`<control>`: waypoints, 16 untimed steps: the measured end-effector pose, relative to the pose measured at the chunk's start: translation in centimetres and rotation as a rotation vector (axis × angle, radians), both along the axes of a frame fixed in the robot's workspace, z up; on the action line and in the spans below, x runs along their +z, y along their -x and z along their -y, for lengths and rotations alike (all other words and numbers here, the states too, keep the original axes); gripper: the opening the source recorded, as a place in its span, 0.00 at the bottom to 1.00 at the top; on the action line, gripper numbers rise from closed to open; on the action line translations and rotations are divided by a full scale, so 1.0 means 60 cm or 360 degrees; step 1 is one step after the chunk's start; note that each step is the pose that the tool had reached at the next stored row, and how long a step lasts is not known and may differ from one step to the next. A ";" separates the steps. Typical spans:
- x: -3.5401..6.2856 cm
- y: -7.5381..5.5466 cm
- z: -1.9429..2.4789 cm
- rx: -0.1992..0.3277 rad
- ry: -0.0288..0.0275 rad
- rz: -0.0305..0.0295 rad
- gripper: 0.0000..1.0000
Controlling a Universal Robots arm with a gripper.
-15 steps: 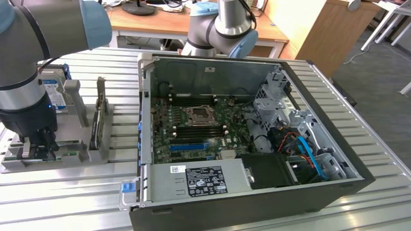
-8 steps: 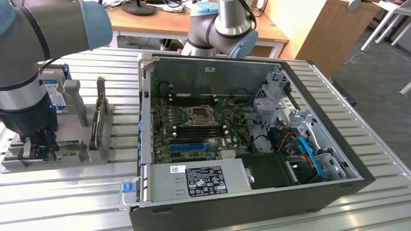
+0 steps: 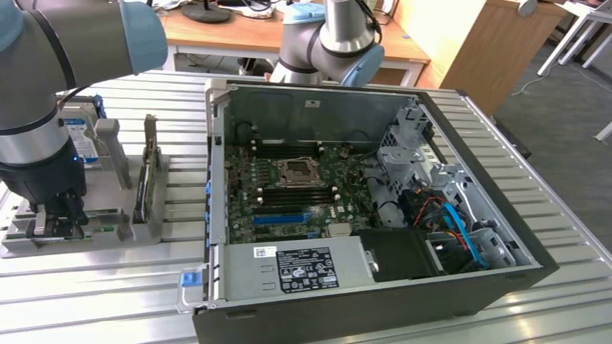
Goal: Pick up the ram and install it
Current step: 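Pick up the ram and move it above insertion slot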
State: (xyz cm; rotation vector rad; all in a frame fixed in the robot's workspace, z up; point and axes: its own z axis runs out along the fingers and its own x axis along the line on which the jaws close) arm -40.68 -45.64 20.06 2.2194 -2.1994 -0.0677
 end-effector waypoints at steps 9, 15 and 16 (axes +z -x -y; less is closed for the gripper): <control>0.000 0.000 0.0000 0.0010 0.00000 0.00002 0.30; 0.001 0.000 -0.0001 0.0010 -0.00001 0.00003 0.30; 0.001 0.000 0.0000 0.0010 -0.00001 0.00002 0.30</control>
